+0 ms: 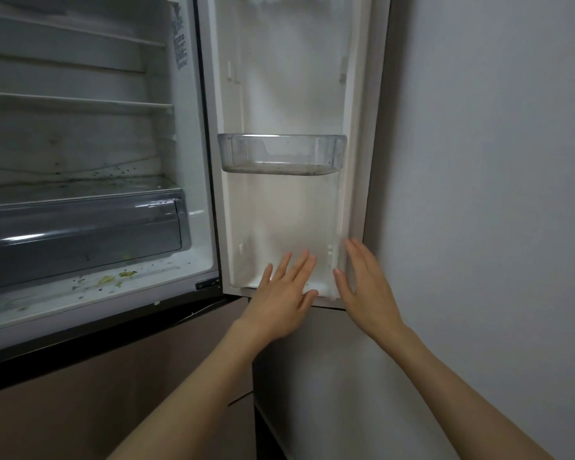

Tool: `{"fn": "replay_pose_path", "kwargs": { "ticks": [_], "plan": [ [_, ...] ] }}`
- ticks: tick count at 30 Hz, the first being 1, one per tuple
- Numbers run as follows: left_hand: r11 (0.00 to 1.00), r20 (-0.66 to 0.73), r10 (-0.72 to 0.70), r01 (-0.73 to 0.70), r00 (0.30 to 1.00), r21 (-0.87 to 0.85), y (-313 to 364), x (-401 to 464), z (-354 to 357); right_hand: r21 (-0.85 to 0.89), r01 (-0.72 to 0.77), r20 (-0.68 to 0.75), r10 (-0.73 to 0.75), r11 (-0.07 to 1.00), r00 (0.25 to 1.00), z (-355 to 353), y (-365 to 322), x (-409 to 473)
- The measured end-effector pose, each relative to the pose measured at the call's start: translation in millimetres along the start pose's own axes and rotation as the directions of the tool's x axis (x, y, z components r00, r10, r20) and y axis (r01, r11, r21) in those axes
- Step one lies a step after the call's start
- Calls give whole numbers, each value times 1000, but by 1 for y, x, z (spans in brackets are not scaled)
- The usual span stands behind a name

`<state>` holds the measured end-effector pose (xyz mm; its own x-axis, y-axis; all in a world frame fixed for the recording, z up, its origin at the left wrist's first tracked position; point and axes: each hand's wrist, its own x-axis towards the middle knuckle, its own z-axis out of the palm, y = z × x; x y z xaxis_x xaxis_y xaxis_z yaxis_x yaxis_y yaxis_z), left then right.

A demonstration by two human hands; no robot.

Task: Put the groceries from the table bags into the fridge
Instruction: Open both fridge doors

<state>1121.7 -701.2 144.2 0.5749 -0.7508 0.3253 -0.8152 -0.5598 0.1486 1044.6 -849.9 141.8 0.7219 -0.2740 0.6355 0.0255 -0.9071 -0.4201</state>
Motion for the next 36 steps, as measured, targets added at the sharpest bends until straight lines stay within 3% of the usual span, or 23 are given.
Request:
{"fn": "replay_pose_path", "kwargs": {
  "ticks": [4, 13, 21, 29, 36],
  "plan": [
    [994, -160, -79, 90, 984, 66, -37, -43, -17, -52, 178, 37, -176, 983, 984, 13, -45, 2],
    [892, -264, -406, 443, 875, 94, -160, -138, -66, 131, 357, 194, -377, 925, 906, 123, -149, 28],
    [836, -308, -457, 521, 835, 172, -294, -148, -102, 91, 484, 191, -493, 870, 849, 219, -223, 103],
    [767, -337, -555, 625, 761, 146, -409, -109, -144, -17, 381, 229, -367, 925, 902, 288, -244, 198],
    [713, -363, -577, 668, 732, 214, -458, -92, -153, -173, 264, 253, -216, 949, 943, 316, -233, 248]
  ]
}}
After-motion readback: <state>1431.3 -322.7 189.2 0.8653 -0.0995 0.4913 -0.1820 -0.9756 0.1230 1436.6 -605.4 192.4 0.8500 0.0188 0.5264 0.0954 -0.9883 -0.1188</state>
